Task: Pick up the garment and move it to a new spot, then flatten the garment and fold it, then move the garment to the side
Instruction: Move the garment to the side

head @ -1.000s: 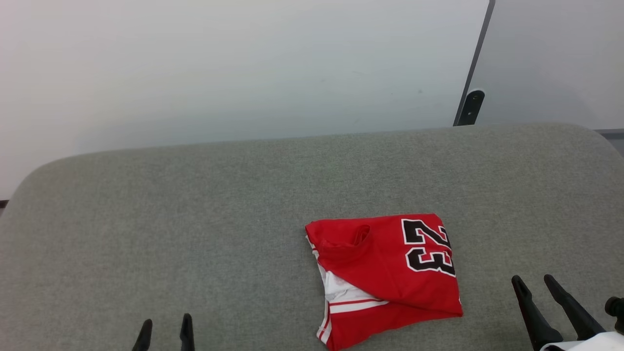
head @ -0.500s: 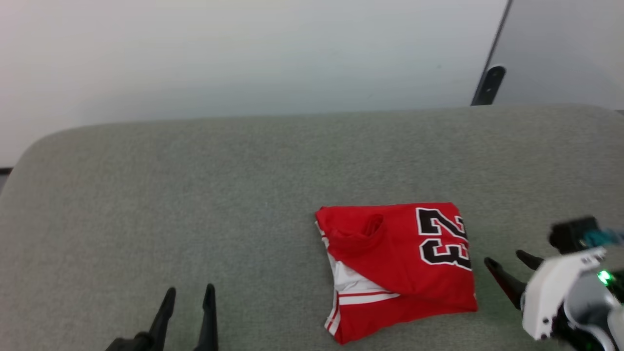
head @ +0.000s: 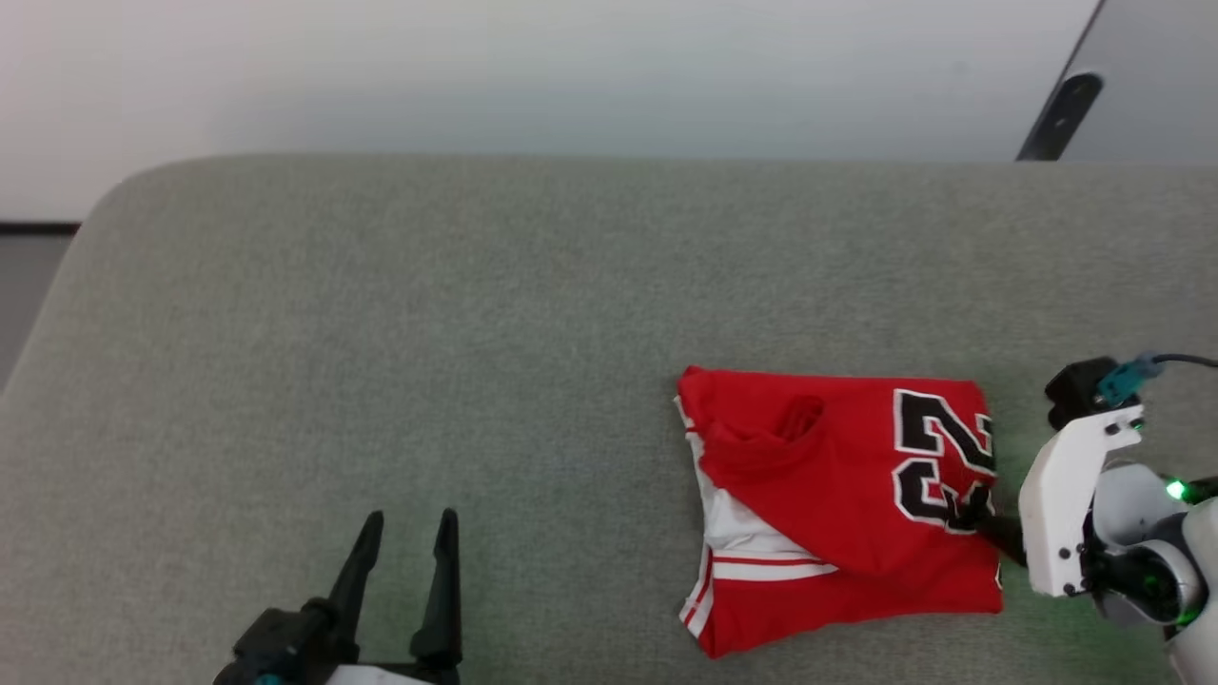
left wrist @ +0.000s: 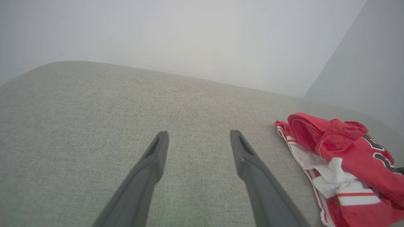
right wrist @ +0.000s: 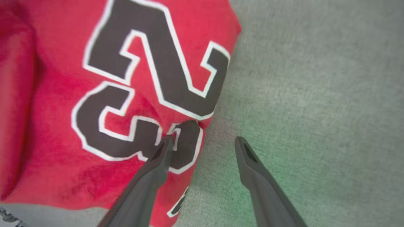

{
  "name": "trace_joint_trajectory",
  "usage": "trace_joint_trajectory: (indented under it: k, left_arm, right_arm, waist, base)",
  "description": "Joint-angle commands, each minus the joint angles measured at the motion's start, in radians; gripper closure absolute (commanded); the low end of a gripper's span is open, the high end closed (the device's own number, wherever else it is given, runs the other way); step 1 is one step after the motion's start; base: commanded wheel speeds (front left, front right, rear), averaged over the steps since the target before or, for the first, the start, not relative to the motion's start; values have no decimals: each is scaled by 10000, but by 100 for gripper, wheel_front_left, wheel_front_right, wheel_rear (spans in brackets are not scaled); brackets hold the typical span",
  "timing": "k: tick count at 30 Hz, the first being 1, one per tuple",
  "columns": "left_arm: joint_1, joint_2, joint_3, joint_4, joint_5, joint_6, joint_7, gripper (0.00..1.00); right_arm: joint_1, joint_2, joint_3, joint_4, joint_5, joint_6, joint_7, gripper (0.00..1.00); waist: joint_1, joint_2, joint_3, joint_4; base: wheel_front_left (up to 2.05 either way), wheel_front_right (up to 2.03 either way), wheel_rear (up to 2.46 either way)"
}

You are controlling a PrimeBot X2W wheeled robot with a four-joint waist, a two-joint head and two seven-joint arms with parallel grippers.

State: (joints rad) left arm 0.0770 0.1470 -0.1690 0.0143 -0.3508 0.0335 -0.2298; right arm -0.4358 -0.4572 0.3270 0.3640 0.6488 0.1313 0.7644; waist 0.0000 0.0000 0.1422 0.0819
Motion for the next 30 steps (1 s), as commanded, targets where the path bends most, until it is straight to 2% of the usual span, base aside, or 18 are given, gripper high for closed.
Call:
trace_joint_trajectory:
  k: [1, 4, 10, 12, 13, 14, 22, 30]
  left_arm:
    - [-233, -42, -50, 96, 59, -81, -91, 0]
    - [-452, -104, -121, 281, 95, -156, -159, 0]
    - [-744, -188, -196, 601, 131, -257, -243, 0]
    - [-794, -208, -184, 681, 129, -267, -276, 0]
    - [-801, -210, -175, 726, 128, -269, -274, 0]
    - [-818, -218, -165, 774, 127, -282, -284, 0]
    - [-989, -235, -111, 1031, 146, -397, -328, 0]
    - [-1200, -152, 8, 1013, 226, -504, -346, 0]
  right_arm:
    - [-123, 31, 224, 251, -67, -13, 289, 0]
    - [-93, 65, 605, 656, -23, -13, 723, 0]
    - [78, 160, 1139, 1022, 99, -13, 923, 0]
    - [83, 176, 1262, 1080, 109, -13, 823, 59]
    - [87, 183, 1325, 1088, 121, -13, 776, 82]
    - [77, 197, 1329, 1069, 143, -13, 643, 100]
    - [-105, 328, 628, 913, 613, -16, -602, 100]
    - [110, -283, -746, 433, 1023, -22, -1668, 100]
  waist:
    - [0, 0, 395, 328]
    - [0, 0, 566, 460]
    - [0, 0, 723, 577]
    - [0, 0, 743, 579]
    - [0, 0, 750, 573]
    - [0, 0, 752, 561]
    - [0, 0, 672, 232]
    - [0, 0, 743, -603]
  base:
    - [0, 0, 0]
    - [0, 0, 0]
    - [0, 0, 0]
    - [0, 0, 0]
    - [0, 0, 0]
    - [0, 0, 0]
    - [0, 0, 0]
    - [0, 0, 0]
